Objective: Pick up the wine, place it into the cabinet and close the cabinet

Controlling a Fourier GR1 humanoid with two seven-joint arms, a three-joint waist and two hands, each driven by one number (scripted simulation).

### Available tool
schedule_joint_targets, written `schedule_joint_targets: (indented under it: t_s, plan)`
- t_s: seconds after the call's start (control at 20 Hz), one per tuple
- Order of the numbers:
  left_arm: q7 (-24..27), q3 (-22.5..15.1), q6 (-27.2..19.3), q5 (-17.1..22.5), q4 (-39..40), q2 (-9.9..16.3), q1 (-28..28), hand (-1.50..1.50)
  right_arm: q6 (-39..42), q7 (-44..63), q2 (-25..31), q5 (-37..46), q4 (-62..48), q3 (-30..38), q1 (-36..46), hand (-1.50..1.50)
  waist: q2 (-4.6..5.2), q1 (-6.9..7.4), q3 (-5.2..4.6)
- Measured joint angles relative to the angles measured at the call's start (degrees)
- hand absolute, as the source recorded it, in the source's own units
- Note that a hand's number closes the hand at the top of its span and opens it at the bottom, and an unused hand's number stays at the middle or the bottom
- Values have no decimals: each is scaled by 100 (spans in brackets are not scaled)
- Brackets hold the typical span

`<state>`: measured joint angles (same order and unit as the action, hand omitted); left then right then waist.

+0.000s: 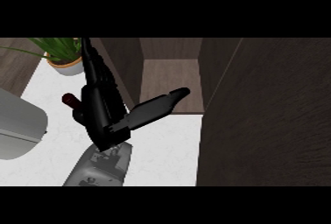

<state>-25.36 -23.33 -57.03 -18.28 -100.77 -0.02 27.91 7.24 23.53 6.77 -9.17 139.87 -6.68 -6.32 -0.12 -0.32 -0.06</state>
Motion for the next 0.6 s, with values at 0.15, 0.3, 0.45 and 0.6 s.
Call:
schedule_joint_targets:
  t_s: [0.15,0.3,0.45,0.6]
  plan:
    - [-382,-1,-106,-420,-159,4,102,-150,-59,90,-41,77,4,-95,55,-150,-7,14,5]
    - [-674,65,-144,-783,-285,6,119,-150,-115,187,-59,117,19,-86,149,-150,-8,24,7]
    - [-1043,222,-27,-1130,-514,5,95,-150,-163,293,-71,135,39,-51,226,-150,-9,31,7]
    - [-1381,183,64,-1555,-829,5,-106,-150,-223,429,-76,223,85,-92,324,-150,-12,39,8]
